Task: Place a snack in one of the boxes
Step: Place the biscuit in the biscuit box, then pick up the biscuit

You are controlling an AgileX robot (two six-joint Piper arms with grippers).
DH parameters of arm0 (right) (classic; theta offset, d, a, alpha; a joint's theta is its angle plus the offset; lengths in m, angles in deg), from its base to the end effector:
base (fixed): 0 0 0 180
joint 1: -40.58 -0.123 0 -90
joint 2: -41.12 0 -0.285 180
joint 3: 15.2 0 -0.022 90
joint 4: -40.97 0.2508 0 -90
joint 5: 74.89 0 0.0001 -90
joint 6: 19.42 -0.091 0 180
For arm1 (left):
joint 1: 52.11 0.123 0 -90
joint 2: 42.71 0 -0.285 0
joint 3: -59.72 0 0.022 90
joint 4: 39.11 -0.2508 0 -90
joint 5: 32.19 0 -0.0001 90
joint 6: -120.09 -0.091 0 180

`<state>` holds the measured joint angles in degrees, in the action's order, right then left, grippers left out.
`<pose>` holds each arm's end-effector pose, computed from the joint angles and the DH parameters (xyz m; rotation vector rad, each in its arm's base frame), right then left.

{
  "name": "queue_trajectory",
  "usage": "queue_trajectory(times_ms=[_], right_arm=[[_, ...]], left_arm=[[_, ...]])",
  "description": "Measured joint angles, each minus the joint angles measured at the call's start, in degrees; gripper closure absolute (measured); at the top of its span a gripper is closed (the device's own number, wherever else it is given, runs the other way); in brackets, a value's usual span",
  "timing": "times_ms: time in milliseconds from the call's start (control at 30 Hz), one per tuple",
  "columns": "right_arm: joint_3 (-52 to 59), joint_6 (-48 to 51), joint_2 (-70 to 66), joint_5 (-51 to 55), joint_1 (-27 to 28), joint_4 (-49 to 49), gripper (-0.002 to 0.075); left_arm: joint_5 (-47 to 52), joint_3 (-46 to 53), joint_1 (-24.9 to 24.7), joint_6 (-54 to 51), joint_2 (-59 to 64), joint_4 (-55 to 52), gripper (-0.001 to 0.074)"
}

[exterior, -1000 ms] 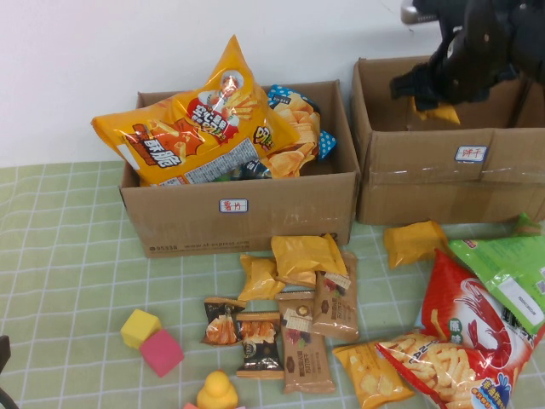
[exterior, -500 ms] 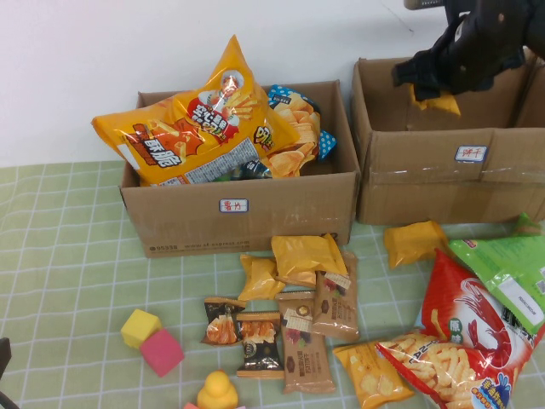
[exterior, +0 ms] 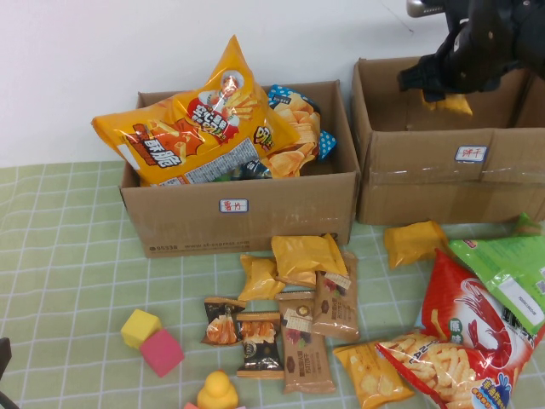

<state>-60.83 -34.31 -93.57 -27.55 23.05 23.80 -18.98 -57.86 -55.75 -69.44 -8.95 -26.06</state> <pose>0.4956 0.1358 0.2887 -0.1887 2.3280 -0.0798 0.1001 -0.0111 0.2465 0.0426 1.9046 -0.1299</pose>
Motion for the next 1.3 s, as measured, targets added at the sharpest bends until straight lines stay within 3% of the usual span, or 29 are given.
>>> queue_trajectory(times_ms=[200,367,467,667,733,900,1133,1300], right_arm=[[0.0,-4.0,0.0,-0.3,0.0,-1.6,0.0191],[0.0,-1.9,0.0,3.9,0.0,1.5,0.0179],[0.0,7.3,0.0,9.7,0.0,5.8,0.0263],[0.0,18.8,2.6,13.7,0.5,18.1,0.0606],[0.0,21.2,4.7,14.6,0.5,22.2,0.0670],[0.0,24.6,10.4,14.9,0.5,27.7,0.0717],[0.5,25.7,16.5,15.3,0.5,25.7,0.0720],[13.1,25.7,24.4,7.1,0.5,21.8,0.0720]], left_arm=[[0.0,0.0,0.0,0.0,0.0,0.0,0.0737],[0.0,0.0,0.0,0.0,0.0,0.0,0.0737],[0.0,0.0,0.0,0.0,0.0,0.0,0.0737],[0.0,0.0,0.0,0.0,0.0,0.1,0.0737],[0.0,0.0,0.0,0.0,0.0,0.1,0.0736],[0.0,0.0,0.0,0.0,0.0,0.1,0.0736],[0.0,0.0,0.0,0.0,0.0,0.2,0.0736],[0.0,0.0,0.0,0.0,0.0,0.2,0.0736]])
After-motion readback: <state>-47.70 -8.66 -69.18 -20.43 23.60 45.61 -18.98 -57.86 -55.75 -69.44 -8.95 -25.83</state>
